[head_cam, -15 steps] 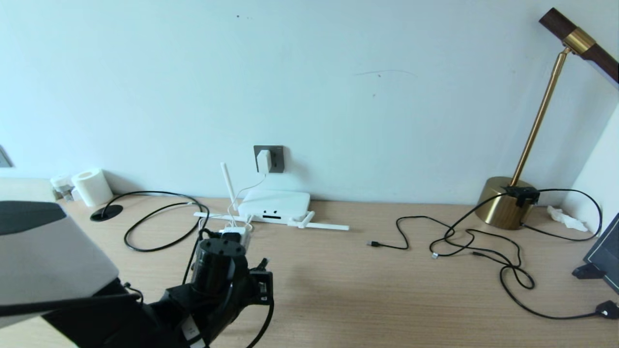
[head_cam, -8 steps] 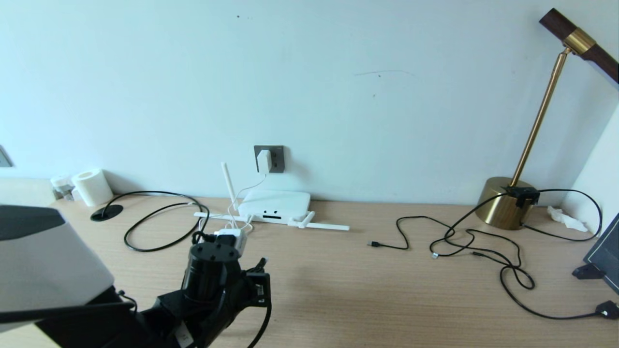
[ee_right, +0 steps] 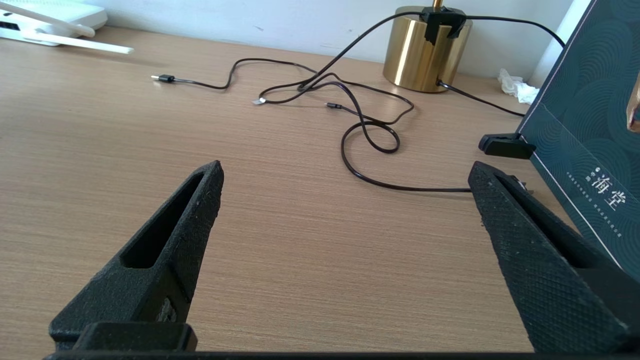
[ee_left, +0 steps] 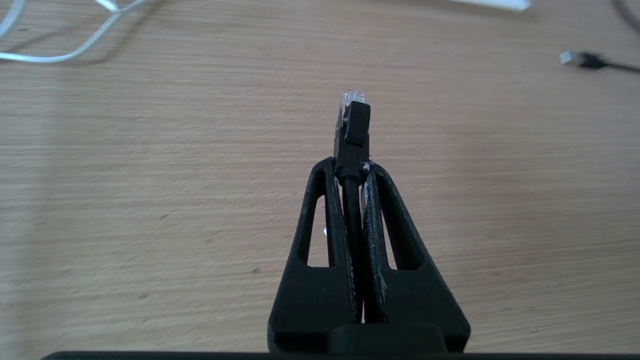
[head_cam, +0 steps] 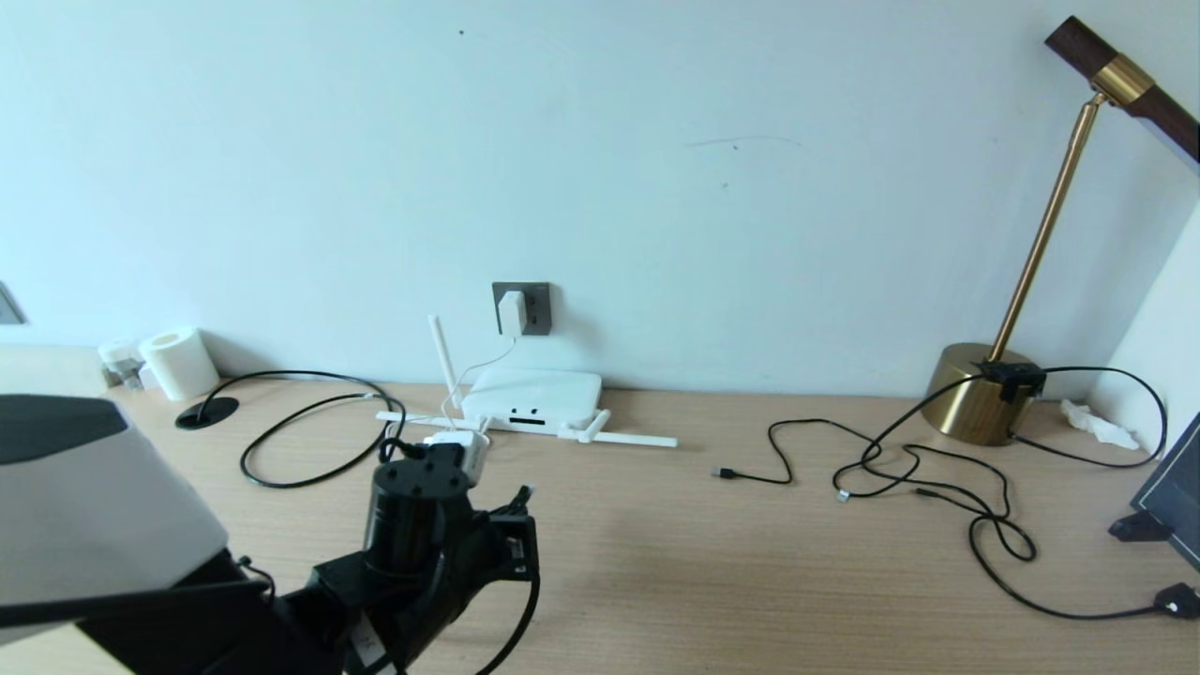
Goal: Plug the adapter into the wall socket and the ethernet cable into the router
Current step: Align cable and router interface
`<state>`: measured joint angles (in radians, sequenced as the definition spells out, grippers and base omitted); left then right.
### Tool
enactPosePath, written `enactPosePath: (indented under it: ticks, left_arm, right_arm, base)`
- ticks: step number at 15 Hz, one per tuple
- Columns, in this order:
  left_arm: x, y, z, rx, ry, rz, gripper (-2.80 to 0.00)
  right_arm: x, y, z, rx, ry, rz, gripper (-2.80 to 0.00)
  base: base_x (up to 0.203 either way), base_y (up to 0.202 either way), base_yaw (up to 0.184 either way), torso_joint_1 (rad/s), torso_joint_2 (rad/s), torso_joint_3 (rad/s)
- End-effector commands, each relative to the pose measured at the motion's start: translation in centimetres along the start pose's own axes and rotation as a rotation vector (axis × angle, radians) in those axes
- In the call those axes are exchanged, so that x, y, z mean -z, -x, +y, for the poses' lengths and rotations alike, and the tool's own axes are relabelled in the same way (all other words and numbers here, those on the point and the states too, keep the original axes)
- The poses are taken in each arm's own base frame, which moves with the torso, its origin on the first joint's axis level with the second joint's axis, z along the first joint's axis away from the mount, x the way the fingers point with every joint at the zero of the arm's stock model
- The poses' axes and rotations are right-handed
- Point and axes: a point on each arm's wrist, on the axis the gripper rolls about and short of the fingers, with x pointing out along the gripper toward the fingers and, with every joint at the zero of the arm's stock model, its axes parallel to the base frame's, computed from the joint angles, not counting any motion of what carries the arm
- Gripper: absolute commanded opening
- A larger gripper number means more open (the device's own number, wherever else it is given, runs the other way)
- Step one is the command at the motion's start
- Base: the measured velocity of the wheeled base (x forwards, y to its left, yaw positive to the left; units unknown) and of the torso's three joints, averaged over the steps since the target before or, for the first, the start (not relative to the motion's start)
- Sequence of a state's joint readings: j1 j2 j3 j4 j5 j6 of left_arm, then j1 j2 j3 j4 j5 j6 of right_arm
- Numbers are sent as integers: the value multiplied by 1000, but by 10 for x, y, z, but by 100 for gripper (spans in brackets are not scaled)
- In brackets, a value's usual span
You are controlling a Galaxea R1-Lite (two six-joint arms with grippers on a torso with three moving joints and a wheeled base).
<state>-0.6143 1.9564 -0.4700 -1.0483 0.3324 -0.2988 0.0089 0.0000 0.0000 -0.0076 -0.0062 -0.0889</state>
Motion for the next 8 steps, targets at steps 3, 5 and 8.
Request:
enactPosePath:
  ticks: [3,5,8]
  left_arm:
    - [2,-8,-4,92,51,-30,-280]
    - [-2,-1,-6,108,49,-41,-280]
    - [-8,8,-4,94,45,-24,-280]
  right_arm:
    - [1,0,0,-1,2,4,0]
    - [1,0,0,-1,0,4,0]
    - [1,0,0,-1,1,4,0]
  base:
    - [0,0,0,0,0,0]
    - [0,0,0,0,0,0]
    - [0,0,0,0,0,0]
